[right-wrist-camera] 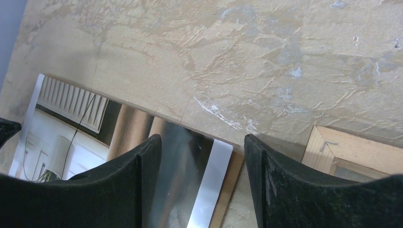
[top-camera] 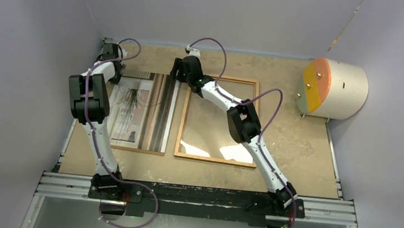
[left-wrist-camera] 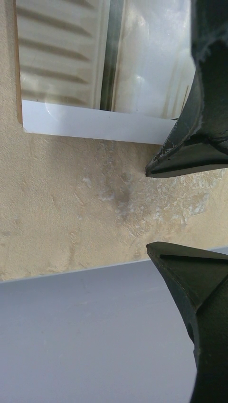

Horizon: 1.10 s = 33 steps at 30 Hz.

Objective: Put the photo into the frame
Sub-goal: Pick up the photo at the center of the board.

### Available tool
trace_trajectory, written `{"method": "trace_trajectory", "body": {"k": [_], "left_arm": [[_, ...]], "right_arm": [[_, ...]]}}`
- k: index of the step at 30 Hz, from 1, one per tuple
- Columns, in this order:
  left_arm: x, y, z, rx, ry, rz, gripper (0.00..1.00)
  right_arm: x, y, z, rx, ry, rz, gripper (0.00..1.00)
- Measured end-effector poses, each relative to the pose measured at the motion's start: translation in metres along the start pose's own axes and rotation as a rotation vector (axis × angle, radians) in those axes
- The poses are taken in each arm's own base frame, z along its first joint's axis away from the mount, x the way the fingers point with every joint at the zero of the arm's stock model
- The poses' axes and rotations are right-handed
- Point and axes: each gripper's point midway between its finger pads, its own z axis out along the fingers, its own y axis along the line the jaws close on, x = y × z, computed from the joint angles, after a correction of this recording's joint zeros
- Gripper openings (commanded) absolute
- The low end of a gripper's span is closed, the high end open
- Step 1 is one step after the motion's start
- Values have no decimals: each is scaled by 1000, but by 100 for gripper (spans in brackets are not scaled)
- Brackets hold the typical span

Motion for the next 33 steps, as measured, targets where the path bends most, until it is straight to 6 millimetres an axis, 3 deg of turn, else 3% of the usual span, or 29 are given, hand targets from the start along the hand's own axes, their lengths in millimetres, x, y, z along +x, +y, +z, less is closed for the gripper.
{"method": "trace_trajectory", "body": {"k": [10,23,33], "left_arm": [[1,-2,-1,5,-18,16,56],[-1,-6,-4,28,-26,40,56],[0,-10,-5,36,-34,57,56]], "right_arm": [[2,6,0,-20,17,32,68],[7,15,-1,-104,52,111,61],[20,32,-20,-225,39,88,60]]}}
